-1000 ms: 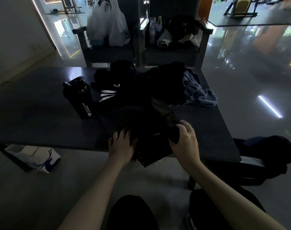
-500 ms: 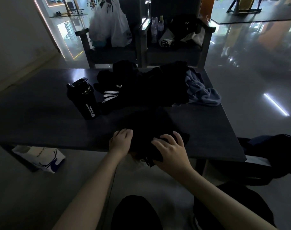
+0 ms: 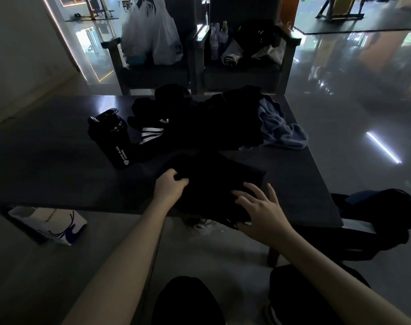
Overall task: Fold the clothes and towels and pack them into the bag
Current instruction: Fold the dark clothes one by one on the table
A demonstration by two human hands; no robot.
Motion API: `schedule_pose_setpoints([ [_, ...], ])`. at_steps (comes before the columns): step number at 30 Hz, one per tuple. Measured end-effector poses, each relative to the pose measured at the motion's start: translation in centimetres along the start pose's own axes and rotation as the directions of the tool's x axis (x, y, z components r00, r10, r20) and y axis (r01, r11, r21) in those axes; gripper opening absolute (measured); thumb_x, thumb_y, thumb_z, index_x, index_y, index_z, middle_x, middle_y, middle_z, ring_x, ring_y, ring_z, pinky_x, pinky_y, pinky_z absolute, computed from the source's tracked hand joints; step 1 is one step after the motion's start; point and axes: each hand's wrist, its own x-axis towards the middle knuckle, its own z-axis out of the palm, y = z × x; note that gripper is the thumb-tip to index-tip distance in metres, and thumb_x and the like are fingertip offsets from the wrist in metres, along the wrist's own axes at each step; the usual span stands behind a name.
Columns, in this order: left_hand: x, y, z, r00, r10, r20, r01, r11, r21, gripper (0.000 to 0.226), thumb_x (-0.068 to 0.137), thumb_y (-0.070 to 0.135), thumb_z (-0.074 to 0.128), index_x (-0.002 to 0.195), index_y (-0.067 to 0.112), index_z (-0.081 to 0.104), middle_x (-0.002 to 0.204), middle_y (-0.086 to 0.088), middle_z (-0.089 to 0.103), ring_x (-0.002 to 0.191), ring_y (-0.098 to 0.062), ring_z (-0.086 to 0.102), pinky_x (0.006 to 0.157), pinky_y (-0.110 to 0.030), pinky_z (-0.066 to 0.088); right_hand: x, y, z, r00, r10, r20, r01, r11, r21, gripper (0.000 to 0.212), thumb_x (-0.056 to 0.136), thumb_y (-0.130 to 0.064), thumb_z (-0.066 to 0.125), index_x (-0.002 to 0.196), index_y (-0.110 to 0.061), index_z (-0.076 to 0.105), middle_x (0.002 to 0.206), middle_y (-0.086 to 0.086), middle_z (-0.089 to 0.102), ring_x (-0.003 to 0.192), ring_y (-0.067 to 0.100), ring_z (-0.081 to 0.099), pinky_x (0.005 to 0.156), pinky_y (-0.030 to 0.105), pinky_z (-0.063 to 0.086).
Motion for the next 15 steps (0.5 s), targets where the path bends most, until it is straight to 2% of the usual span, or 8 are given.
schedule_pose_setpoints([
  [2,-0.6,0.1,-0.6,0.999,0.013,-0.039,-0.013,1.000,-0.004,0.010,0.086,0.019,0.063,0.089,0.011,0.058,0.083,-0.001,0.058,0.072,-0.015,0.055,0.056,-0.024,0.040,0.0,0.0,-0.2,1.000,0.022,0.014,-0.023,0.999,0.034,0.059,0.075,-0.062,0.035,0.106,-0.020,0.061,0.141,-0.011,0.048,0.142,0.022,0.026,0.109,0.062,0.017],
  [4,-1.0,-0.2,-1.0,1.000,-0.008,-0.014,0.009,0.998,0.067,0.012,0.084,0.018,0.063,0.080,0.010,0.056,0.074,-0.001,0.057,0.063,-0.014,0.053,0.050,-0.023,0.038,0.1,0.0,-0.4,0.996,0.061,0.062,-0.065,0.995,0.074,0.071,0.074,-0.071,0.024,0.111,-0.022,0.058,0.148,-0.016,0.036,0.146,0.017,0.013,0.115,0.057,0.011],
  [6,-1.2,-0.4,-1.1,0.997,-0.051,0.063,0.041,0.987,0.154,0.016,0.084,0.022,0.062,0.075,0.010,0.055,0.073,-0.002,0.057,0.062,-0.015,0.054,0.052,-0.025,0.040,0.4,-0.2,-0.5,0.989,0.123,0.080,-0.135,0.979,0.156,0.067,0.078,-0.072,0.019,0.107,-0.024,0.056,0.151,-0.019,0.028,0.146,0.013,0.006,0.117,0.053,0.007],
  [9,-0.7,-0.5,-1.0,0.988,-0.099,0.115,0.067,0.966,0.251,0.031,0.090,0.040,0.054,0.082,0.011,0.061,0.086,-0.005,0.062,0.076,-0.019,0.058,0.069,-0.031,0.046,0.8,-0.3,-0.2,0.979,0.201,0.045,-0.204,0.927,0.315,0.027,0.097,-0.047,0.036,0.084,-0.026,0.048,0.152,-0.015,0.030,0.146,0.014,0.009,0.116,0.049,0.015],
  [12,0.0,0.0,-0.4,0.991,-0.102,0.087,0.079,0.968,0.239,0.057,0.093,0.059,0.037,0.103,0.010,0.062,0.100,-0.007,0.061,0.092,-0.024,0.059,0.083,-0.035,0.046,1.3,-0.2,0.3,0.980,0.198,-0.016,-0.169,0.873,0.457,0.019,0.096,-0.026,0.050,0.078,-0.021,0.048,0.147,-0.004,0.041,0.145,0.021,0.016,0.112,0.042,0.029],
  [13,0.2,0.3,-0.2,0.992,-0.088,0.091,0.065,0.970,0.235,0.058,0.093,0.061,0.038,0.104,0.009,0.062,0.102,-0.007,0.061,0.094,-0.025,0.059,0.082,-0.035,0.046,1.5,0.0,0.4,0.979,0.204,-0.015,-0.170,0.852,0.495,0.019,0.095,-0.022,0.052,0.077,-0.019,0.049,0.146,-0.001,0.042,0.144,0.021,0.017,0.111,0.036,0.030],
  [15,0.6,0.5,-0.1,0.992,-0.065,0.109,0.034,0.965,0.260,0.049,0.094,0.054,0.044,0.082,0.009,0.060,0.085,-0.006,0.061,0.078,-0.022,0.060,0.068,-0.032,0.045,1.7,0.4,0.4,0.979,0.202,-0.014,-0.168,0.851,0.498,0.017,0.094,-0.017,0.053,0.077,-0.014,0.052,0.146,0.001,0.043,0.144,0.019,0.019,0.108,0.027,0.028],
])
